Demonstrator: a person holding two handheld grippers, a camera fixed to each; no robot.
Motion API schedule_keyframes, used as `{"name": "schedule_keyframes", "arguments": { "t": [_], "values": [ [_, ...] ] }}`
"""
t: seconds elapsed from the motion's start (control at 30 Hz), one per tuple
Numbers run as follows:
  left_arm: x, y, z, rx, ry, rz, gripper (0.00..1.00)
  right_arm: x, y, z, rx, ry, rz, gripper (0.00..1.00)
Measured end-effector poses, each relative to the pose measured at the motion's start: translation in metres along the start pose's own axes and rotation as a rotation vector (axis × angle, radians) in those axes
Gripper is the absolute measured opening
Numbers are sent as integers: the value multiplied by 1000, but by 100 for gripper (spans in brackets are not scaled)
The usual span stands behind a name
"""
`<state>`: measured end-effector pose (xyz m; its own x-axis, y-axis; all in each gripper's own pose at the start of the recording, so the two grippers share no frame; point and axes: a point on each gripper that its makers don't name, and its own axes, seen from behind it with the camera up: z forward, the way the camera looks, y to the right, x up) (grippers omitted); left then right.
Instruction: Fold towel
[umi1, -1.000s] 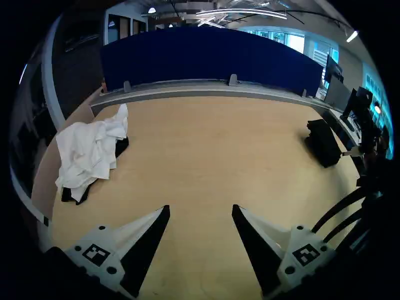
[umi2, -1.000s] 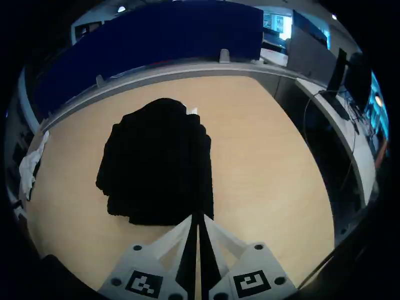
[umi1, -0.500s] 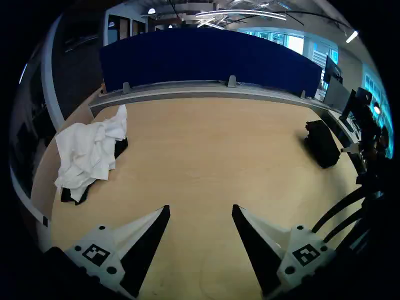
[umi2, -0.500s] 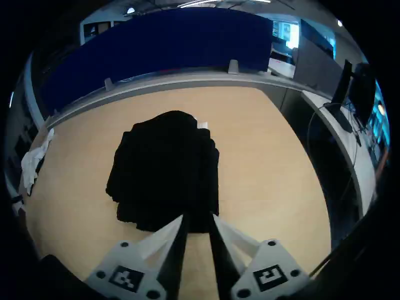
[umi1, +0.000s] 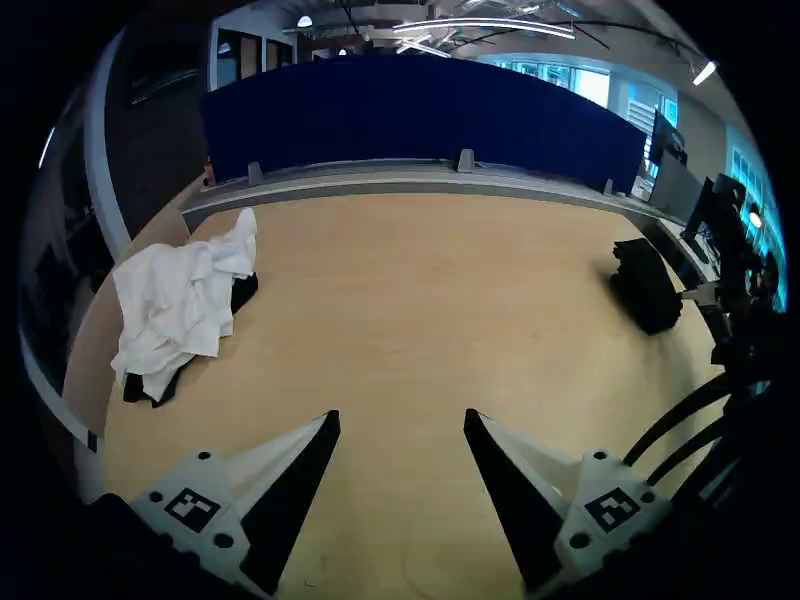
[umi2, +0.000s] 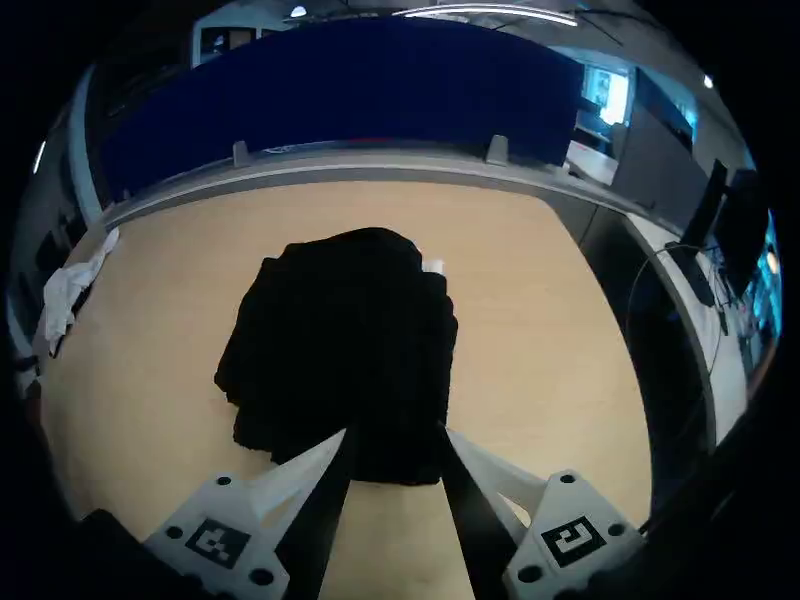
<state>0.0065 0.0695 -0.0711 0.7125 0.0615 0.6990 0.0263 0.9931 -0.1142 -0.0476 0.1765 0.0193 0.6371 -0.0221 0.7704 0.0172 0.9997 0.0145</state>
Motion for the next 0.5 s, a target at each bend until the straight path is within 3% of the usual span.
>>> {"name": "schedule_keyframes", "arguments": {
  "t": [0.17,0.33,0.5],
  "values": [
    [-2,-1,2,4,-7,-1,92,-1,0,7,15,-16,-32,56],
    [-4,-1,4,9,-12,3,92,-3,-2,14,28,-32,-50,37],
    [-6,-1,5,12,-14,4,92,-6,-3,19,31,-41,-48,32]
  ]
}}
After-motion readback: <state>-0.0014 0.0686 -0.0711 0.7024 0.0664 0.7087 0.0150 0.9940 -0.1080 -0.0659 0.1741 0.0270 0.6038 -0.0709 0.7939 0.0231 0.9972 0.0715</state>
